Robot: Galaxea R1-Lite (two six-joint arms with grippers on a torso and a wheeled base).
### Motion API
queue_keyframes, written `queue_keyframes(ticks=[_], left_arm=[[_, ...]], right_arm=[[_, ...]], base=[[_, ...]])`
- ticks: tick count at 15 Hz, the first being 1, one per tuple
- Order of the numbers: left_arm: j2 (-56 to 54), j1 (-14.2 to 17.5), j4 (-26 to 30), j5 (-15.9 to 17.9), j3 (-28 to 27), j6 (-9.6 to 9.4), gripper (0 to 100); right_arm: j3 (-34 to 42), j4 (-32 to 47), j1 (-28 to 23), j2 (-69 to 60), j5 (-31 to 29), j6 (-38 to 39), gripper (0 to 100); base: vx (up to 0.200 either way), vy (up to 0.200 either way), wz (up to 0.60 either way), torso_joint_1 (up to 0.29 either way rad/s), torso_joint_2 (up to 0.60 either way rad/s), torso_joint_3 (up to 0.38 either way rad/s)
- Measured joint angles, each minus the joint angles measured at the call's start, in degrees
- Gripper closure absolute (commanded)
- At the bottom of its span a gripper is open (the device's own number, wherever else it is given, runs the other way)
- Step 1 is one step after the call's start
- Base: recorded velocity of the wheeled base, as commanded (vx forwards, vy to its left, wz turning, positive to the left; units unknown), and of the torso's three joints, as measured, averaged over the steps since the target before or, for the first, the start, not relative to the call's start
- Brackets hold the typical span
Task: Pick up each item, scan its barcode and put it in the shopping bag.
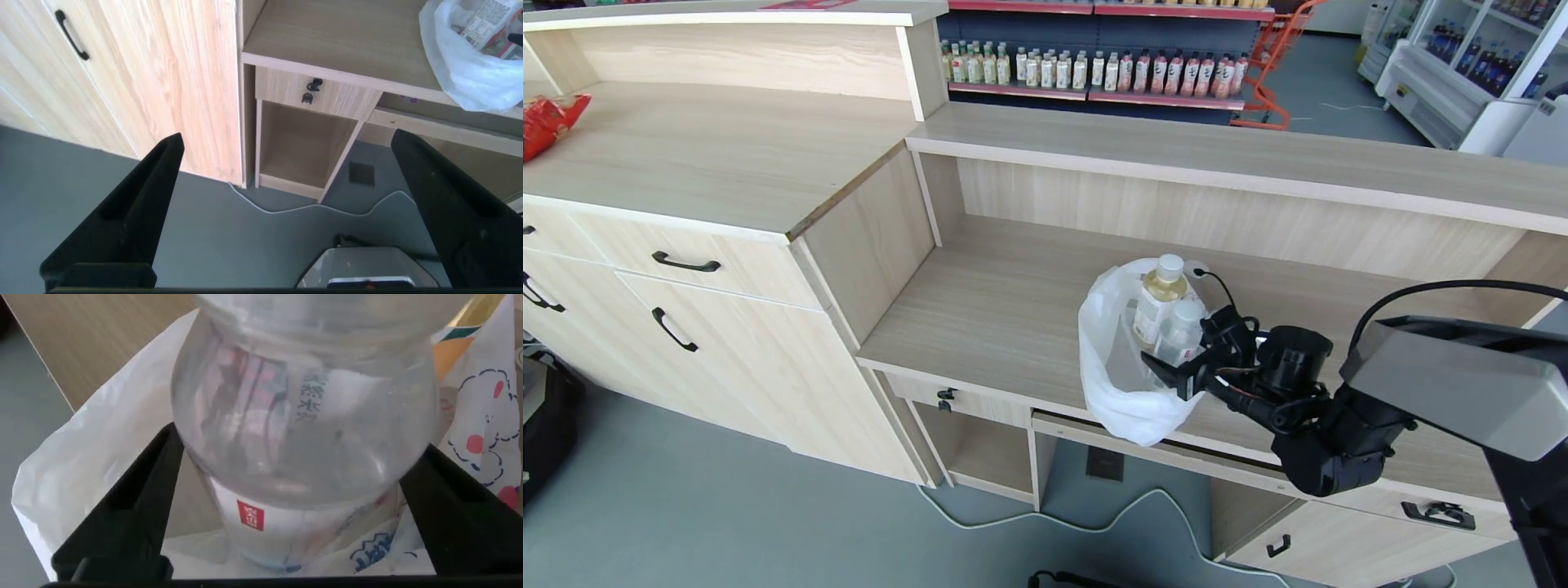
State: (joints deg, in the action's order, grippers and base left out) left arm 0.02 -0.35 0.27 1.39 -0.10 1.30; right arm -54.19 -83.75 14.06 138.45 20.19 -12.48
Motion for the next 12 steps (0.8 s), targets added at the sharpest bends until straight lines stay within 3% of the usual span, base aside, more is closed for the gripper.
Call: queue_keyframes(ticks=[6, 12], left_arm=[[-0.02, 0.00, 0.00, -0.02, 0.00, 0.00, 0], [0.00, 0.00, 0.00, 0.00, 0.00, 0.00, 0]], right_arm=[[3.11, 4.40, -0.20, -5.81, 0.01, 1.97, 0], [21.69, 12.12, -4.69, -28.86, -0.38, 0.94, 0]], base=[[0.000, 0.000, 0.00, 0.000, 0.00, 0.000], [0.000, 0.000, 0.00, 0.000, 0.00, 0.000]])
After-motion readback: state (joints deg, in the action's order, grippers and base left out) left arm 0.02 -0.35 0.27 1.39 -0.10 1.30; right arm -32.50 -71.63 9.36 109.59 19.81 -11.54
